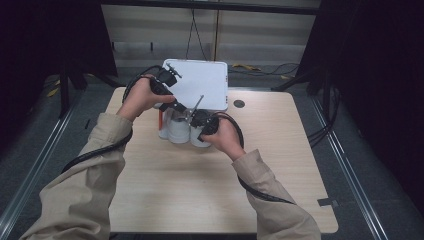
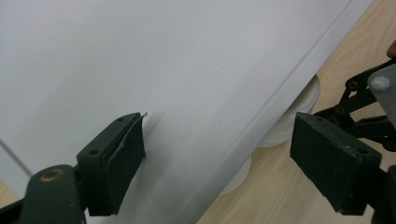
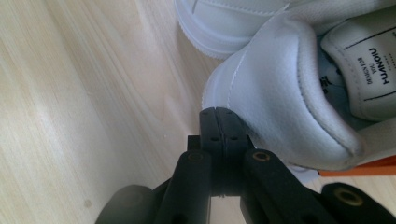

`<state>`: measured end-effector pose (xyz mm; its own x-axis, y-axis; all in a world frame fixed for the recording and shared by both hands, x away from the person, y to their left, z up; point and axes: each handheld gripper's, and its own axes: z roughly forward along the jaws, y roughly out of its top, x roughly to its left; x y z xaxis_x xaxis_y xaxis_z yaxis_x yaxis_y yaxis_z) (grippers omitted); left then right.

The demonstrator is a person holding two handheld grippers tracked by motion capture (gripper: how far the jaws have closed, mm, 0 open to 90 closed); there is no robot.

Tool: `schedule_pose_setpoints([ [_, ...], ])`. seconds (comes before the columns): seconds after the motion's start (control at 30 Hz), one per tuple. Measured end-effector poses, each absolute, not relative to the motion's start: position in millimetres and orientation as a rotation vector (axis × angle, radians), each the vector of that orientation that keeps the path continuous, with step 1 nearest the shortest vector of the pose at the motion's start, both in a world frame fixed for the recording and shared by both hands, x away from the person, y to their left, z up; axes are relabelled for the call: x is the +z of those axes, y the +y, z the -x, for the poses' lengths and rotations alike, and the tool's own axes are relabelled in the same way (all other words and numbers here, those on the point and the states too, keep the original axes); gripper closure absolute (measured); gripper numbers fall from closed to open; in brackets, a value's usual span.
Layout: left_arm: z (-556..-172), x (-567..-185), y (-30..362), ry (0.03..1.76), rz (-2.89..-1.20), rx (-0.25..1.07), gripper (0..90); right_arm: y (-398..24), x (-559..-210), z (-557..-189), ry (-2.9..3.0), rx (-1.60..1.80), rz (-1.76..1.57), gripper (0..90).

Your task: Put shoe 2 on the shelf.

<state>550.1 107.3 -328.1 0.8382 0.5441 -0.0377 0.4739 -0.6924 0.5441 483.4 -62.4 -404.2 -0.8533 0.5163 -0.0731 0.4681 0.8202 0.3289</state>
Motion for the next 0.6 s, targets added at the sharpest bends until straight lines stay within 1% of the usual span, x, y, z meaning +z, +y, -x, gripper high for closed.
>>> schedule_pose_setpoints([
  [0.37, -549.5, -328.1, 105.6, 0.741, -2.476, 0.183, 17.4, -64.8, -406.3, -492.2, 2.834, 0.460, -0.779, 90.0],
  [0.6, -549.5, -327.8, 104.2, 0.741, -2.485, 0.191, 17.4, -63.2, -406.7, -490.9, 2.831, 0.442, -0.774, 90.0],
])
